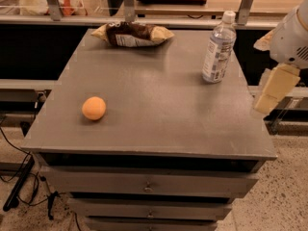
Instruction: Move blue plastic bottle near orange
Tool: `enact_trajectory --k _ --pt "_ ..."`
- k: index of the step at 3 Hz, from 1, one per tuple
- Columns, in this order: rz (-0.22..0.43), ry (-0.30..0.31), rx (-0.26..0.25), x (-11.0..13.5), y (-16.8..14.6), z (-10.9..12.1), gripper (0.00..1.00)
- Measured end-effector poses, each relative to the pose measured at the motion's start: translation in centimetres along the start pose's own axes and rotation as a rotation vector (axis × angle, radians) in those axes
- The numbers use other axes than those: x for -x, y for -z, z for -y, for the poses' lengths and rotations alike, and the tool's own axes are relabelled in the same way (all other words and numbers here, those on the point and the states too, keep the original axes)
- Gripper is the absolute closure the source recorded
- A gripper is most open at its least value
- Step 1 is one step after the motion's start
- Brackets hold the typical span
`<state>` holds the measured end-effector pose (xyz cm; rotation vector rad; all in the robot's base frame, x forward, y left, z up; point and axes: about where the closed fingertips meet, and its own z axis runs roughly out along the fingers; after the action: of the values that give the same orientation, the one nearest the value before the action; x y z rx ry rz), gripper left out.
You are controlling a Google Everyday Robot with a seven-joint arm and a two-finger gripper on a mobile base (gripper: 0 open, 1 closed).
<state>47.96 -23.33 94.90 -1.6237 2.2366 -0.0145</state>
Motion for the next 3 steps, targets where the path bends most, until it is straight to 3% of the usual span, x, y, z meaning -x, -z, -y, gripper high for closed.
enact_trajectory --k 1,3 --pt "0.057 -0.096 -0.04 -1.2 -2.5 3.0 0.0" --pt "0.124 -0.293 -0.21 -2.7 -5.5 8.5 0.0"
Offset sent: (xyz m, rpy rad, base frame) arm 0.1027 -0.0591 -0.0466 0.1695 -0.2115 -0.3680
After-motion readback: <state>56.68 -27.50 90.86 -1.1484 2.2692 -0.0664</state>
